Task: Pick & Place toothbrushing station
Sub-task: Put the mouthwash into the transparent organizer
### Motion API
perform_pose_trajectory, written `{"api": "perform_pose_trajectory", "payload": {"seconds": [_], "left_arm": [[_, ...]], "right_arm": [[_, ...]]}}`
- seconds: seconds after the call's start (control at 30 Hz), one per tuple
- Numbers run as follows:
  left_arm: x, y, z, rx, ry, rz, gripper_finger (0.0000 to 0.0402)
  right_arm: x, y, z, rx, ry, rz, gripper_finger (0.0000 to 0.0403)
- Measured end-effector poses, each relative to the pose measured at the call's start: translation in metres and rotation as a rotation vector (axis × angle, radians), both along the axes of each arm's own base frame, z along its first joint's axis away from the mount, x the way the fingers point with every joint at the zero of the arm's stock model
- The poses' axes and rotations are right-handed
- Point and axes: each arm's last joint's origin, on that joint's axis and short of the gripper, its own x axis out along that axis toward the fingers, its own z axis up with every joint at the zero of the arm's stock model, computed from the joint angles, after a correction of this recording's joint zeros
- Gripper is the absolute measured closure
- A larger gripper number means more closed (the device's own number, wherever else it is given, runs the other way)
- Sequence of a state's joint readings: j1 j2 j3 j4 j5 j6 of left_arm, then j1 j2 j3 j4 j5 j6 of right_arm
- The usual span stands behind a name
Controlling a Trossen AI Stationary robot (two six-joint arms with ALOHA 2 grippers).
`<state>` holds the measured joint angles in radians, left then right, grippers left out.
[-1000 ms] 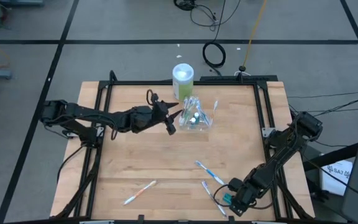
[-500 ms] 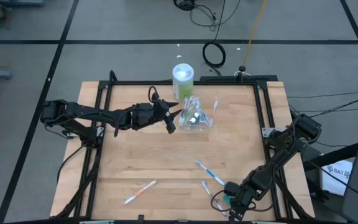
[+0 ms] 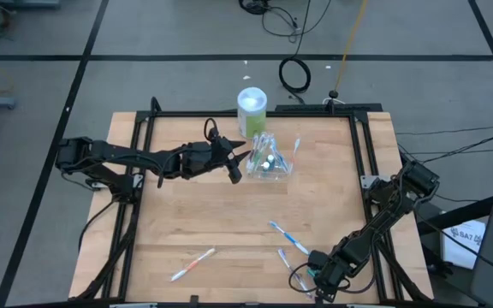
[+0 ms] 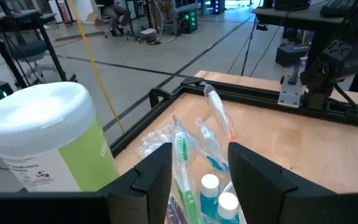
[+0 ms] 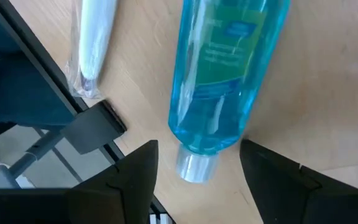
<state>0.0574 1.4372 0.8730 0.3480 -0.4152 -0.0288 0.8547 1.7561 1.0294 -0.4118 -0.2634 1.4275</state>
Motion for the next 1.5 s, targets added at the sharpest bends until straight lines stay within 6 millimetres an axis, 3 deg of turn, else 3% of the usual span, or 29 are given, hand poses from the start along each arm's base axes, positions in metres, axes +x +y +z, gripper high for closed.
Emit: {"api": "perform_pose_trajectory", "payload": {"seconds": [0.17, 0.67, 0.9, 1.17, 1.33, 1.5], "left_arm": [[0.0, 0.0, 0.0, 0.0, -0.001, 0.0, 0.0238], [0.0, 0.0, 0.0, 0.065, 0.033, -0.014, 0.0238], [0.0, 0.0, 0.002, 0.117, 0.035, -0.024, 0.0238], [0.002, -0.002, 0.002, 0.13, 0.04, -0.118, 0.0238], [0.003, -0.009, 0.002, 0.082, 0.022, -0.355, 0.0238], [0.003, -0.013, 0.001, -0.046, -0.011, -0.472, 0.0238]], "right_arm": [[0.0, 0.001, 0.0, 0.004, -0.013, 0.031, 0.0193], [-0.001, 0.001, -0.002, -0.003, -0.016, 0.046, 0.0297], [-0.002, -0.004, 0.01, 0.011, -0.025, 0.018, 0.0303], [0.003, -0.027, 0.038, -0.019, -0.133, 0.032, 0.0303], [0.013, -0.053, 0.053, -0.193, -0.335, 0.11, 0.0303], [0.029, -0.08, 0.054, -0.436, -0.471, 0.328, 0.0299]]}}
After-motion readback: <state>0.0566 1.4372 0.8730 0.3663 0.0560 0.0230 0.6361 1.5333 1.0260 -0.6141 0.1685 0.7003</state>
